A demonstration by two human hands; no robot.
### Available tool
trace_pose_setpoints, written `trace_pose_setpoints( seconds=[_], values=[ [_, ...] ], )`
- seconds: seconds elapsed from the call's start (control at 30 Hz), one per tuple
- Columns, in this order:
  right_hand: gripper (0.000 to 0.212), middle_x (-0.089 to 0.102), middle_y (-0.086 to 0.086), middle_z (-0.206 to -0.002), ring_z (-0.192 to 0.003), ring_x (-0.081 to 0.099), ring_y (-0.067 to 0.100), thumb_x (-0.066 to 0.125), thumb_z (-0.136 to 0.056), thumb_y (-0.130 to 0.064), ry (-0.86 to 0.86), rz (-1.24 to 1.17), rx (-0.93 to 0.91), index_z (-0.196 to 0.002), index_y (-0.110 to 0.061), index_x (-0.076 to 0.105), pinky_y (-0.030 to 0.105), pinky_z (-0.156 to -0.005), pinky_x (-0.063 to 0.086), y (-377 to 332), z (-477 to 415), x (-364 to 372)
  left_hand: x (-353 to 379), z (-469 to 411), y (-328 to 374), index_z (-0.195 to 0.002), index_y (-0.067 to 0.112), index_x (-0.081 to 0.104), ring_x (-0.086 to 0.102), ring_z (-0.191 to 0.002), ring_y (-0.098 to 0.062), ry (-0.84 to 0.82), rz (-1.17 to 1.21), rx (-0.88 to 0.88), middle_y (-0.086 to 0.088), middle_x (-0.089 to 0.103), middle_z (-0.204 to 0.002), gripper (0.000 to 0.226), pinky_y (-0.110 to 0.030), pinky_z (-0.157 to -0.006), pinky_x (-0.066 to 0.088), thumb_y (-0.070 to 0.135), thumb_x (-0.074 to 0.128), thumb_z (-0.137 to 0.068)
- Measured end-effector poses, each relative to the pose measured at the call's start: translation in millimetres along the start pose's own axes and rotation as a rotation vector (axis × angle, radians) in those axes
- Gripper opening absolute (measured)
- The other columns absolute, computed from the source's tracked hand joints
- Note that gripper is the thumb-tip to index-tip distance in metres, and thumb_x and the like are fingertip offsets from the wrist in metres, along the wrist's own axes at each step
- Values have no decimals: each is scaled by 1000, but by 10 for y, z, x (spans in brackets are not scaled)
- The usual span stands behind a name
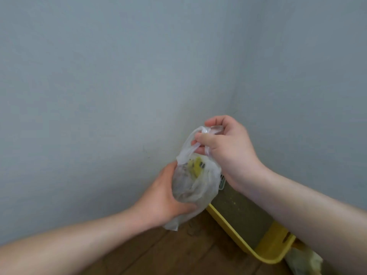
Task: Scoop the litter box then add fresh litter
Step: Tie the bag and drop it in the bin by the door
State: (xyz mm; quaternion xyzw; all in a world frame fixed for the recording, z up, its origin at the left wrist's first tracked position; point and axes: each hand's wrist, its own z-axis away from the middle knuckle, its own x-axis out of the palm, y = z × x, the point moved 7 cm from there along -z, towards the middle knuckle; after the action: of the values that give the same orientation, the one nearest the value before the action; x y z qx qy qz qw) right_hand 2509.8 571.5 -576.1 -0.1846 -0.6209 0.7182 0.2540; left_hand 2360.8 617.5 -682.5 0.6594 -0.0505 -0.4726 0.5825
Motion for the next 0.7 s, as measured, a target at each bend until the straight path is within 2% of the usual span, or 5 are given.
trace_pose_setpoints(
  seconds=[0.2, 0.3, 0.5, 0.6, 0.7],
  values=[
    [27, 68, 5, -74, -71, 73, 24, 71, -81, -1, 69, 129, 3, -97, -18, 58, 51, -79, 60, -1046, 416, 17, -554, 328, 821, -115, 60, 31, 40, -107, 30, -39, -19, -44, 39, 44, -115, 81, -2, -89, 39, 36, 88, -63],
    [27, 67, 1, -67, -65, 72, 19, 69, -79, -3, 129, 175, 0, -96, -21, 59, 52, -77, 59, -1671, 641, 36, -864, 498, 1313, -120, 55, 34, 47, -113, 16, -68, -59, -63, 33, 46, -120, 77, -13, -92, 42, 38, 86, -65],
    [28, 71, 1, -70, -63, 70, 14, 69, -77, -8, 146, 197, 36, -95, -27, 59, 47, -75, 60, -3035, 1122, 137, -1539, 889, 2521, -111, 69, 34, 48, -116, 14, -82, -60, -37, 41, 47, -119, 69, -5, -92, 35, 40, 82, -71],
    [28, 71, 2, -74, -62, 70, 13, 70, -80, -7, 132, 198, 48, -98, -25, 61, 45, -73, 61, -3735, 1351, 132, -1900, 1072, 3093, -113, 59, 37, 53, -111, 3, -57, -84, -34, 34, 50, -115, 60, -16, -93, 43, 46, 79, -73],
    [28, 70, 2, -74, -65, 72, 16, 71, -79, -4, 116, 192, 64, -99, -22, 63, 46, -73, 61, -4328, 1543, 54, -2196, 1248, 3647, -121, 50, 38, 53, -110, 0, -46, -126, -23, 26, 51, -116, 60, -12, -87, 41, 44, 78, -76]
  ],
)
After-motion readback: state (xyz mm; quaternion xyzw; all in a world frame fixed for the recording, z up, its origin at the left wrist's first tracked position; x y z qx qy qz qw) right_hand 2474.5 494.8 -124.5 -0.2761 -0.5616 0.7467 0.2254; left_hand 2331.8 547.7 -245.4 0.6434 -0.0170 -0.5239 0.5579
